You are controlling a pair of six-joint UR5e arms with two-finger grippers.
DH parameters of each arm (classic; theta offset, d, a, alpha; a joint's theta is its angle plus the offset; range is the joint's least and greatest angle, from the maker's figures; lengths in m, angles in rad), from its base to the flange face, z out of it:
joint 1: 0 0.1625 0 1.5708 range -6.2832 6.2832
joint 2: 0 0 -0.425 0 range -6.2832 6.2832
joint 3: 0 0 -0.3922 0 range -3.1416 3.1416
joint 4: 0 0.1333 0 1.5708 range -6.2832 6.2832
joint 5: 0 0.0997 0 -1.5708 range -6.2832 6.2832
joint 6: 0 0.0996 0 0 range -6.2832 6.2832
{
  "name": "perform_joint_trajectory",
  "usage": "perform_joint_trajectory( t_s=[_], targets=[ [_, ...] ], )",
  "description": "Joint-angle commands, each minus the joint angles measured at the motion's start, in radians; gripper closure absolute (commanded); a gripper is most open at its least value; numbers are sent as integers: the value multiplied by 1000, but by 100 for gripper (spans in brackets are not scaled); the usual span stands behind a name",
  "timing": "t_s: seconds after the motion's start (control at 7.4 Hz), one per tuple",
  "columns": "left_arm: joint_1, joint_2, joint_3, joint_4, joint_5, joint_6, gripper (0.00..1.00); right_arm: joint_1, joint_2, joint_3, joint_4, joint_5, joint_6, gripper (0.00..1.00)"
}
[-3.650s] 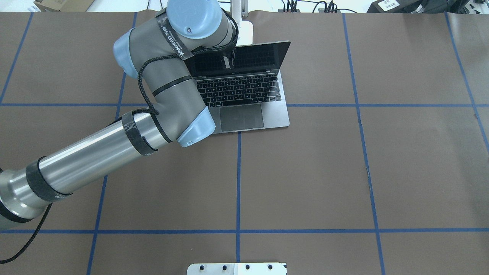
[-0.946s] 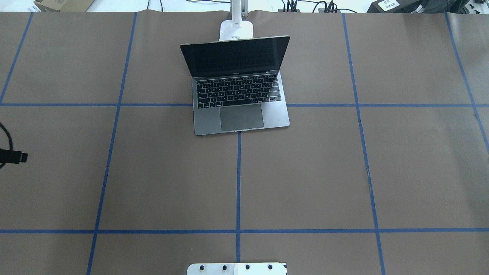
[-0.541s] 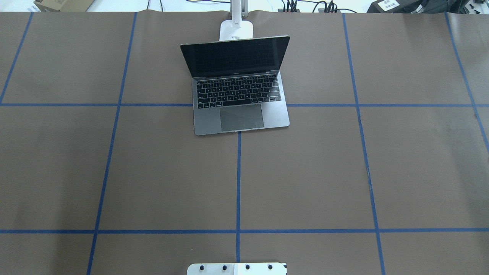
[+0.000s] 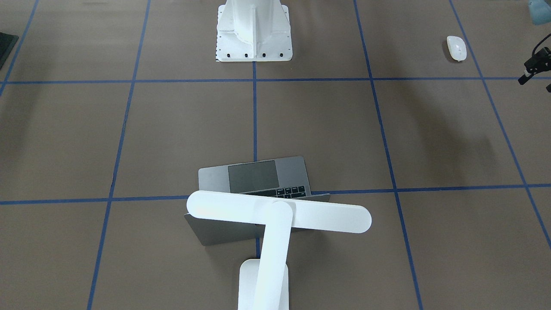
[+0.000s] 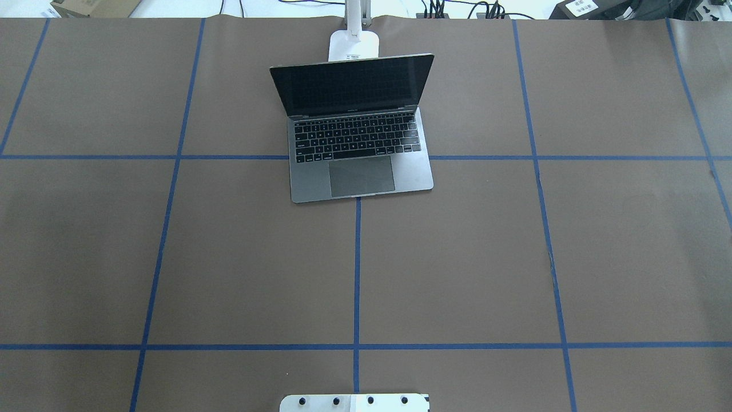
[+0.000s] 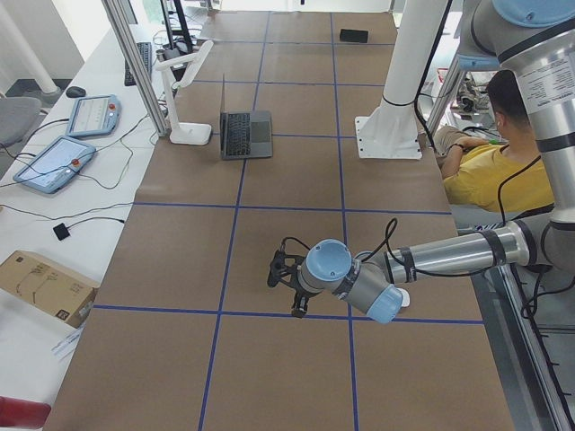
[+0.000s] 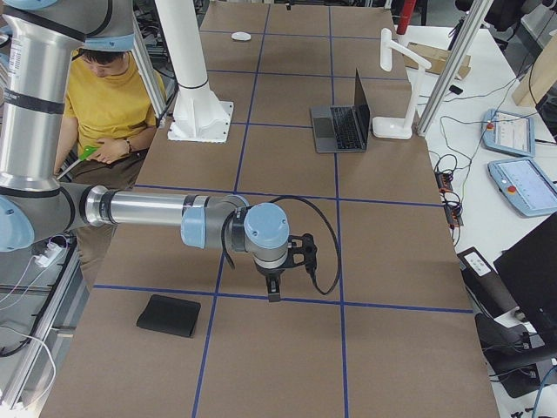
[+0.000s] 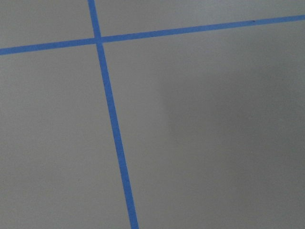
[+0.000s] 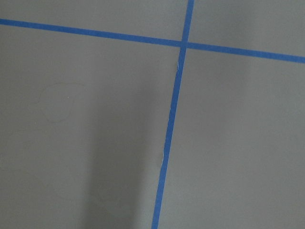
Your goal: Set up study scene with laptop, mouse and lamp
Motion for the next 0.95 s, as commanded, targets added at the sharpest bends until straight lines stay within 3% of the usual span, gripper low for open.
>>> perform_joint_trajectory(
  t_s=[0.0, 0.41, 0.81],
  targets=[
    [-2, -6, 10, 2, 5, 2, 0, -7, -65, 11, 0, -49, 11, 0],
    [-8, -9, -1, 97, 4, 103, 0, -139, -67, 71, 0, -126, 189, 0],
    [-74, -11, -10, 100, 5, 103, 0, -147, -172, 79, 3, -105, 254, 7]
  ],
)
